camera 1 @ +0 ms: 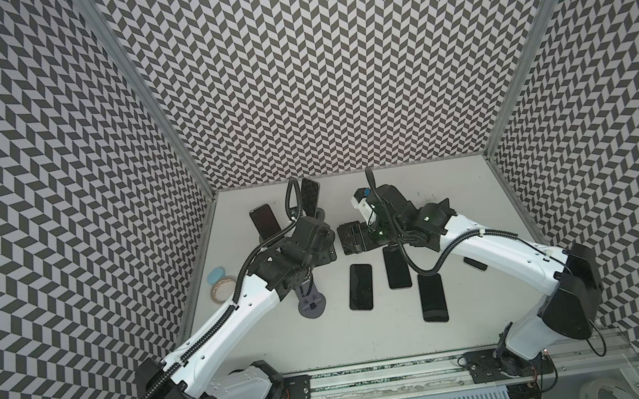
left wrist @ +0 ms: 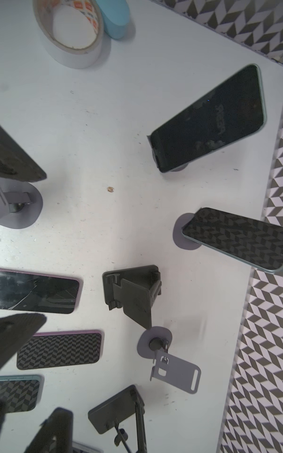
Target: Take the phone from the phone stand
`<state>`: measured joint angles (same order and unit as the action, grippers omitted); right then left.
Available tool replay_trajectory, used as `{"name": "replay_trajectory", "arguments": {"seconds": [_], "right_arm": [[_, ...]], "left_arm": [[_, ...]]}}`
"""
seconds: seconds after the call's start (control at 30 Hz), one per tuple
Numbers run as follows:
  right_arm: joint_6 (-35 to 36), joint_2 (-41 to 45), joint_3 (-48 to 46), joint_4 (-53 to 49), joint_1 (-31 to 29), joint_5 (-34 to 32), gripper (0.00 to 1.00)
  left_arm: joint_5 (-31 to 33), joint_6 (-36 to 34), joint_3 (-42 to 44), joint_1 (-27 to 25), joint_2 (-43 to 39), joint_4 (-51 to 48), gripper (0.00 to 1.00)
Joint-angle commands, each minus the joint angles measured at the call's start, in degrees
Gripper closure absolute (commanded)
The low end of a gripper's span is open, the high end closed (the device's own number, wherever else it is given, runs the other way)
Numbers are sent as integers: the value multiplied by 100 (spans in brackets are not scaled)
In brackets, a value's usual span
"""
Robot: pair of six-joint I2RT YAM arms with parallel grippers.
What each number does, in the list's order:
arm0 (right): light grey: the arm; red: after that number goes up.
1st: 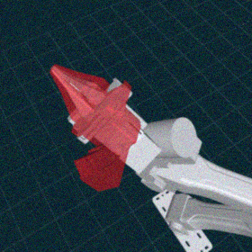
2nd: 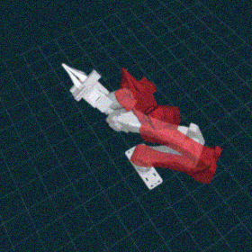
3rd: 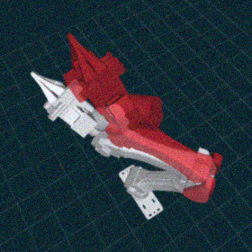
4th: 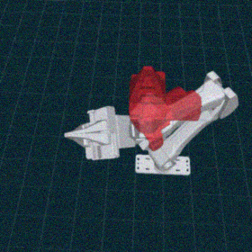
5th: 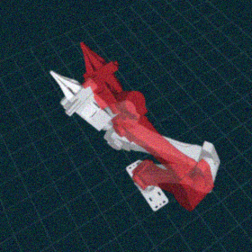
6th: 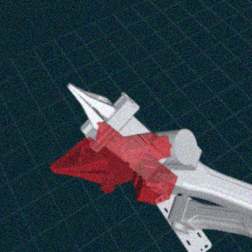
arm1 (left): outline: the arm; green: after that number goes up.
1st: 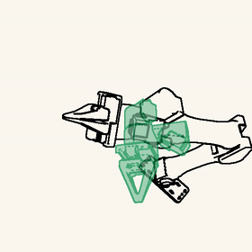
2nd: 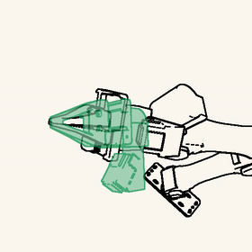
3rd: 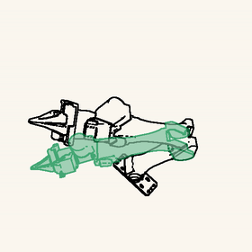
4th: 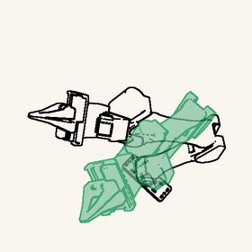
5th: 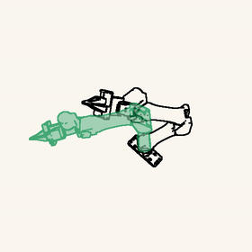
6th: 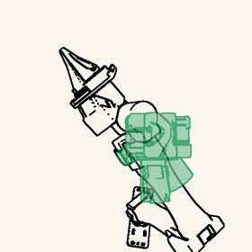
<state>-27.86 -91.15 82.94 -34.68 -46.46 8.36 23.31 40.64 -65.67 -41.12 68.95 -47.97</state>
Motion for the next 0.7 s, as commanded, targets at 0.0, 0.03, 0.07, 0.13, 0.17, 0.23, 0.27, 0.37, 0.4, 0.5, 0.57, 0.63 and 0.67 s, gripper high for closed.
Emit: {"name": "replay_trajectory", "arguments": {"seconds": [0.0, 0.03, 0.07, 0.13, 0.17, 0.23, 0.27, 0.37, 0.4, 0.5, 0.57, 0.63, 0.67], "right_arm": [[114, -91, 301, 149, -69, -16, 29], [122, -118, 329, 103, -74, 13, 29], [133, -135, 345, 55, -73, 25, 28], [156, -141, 314, -15, -74, 32, 28], [168, -132, 269, -28, -72, 44, 28], [175, -77, 155, -13, -74, 47, 28], [161, -38, 84, 4, -74, 40, 28], [126, 84, -117, 61, -69, 73, 28], [121, 119, -166, 58, -74, 95, 28], [97, 180, -263, 58, -74, 130, 28], [96, 225, -288, 51, -74, 122, 28], [97, 251, -272, 24, -74, 98, 28], [98, 269, -264, 12, -74, 83, 28]], "left_arm": [[80, 1128, 130, -38, -182, -910, 15], [84, 1391, 231, -93, -241, -1042, 15], [111, 1639, 348, -178, -319, -1147, 14], [156, 2061, 614, -347, -490, -1221, 14], [133, 2243, 769, -402, -590, -1217, 14], [35, 2465, 1038, -418, -737, -1158, 14], [10, 2526, 1155, -415, -805, -1111, 14], [45, 2510, 1345, -415, -879, -982, 13], [88, 2496, 1363, -418, -862, -960, 12], [143, 2354, 1407, -372, -759, -813, 12], [144, 2250, 1434, -313, -637, -699, 11], [183, 2216, 1405, -287, -489, -664, 11], [244, 2212, 1386, -288, -409, -674, 11]]}}
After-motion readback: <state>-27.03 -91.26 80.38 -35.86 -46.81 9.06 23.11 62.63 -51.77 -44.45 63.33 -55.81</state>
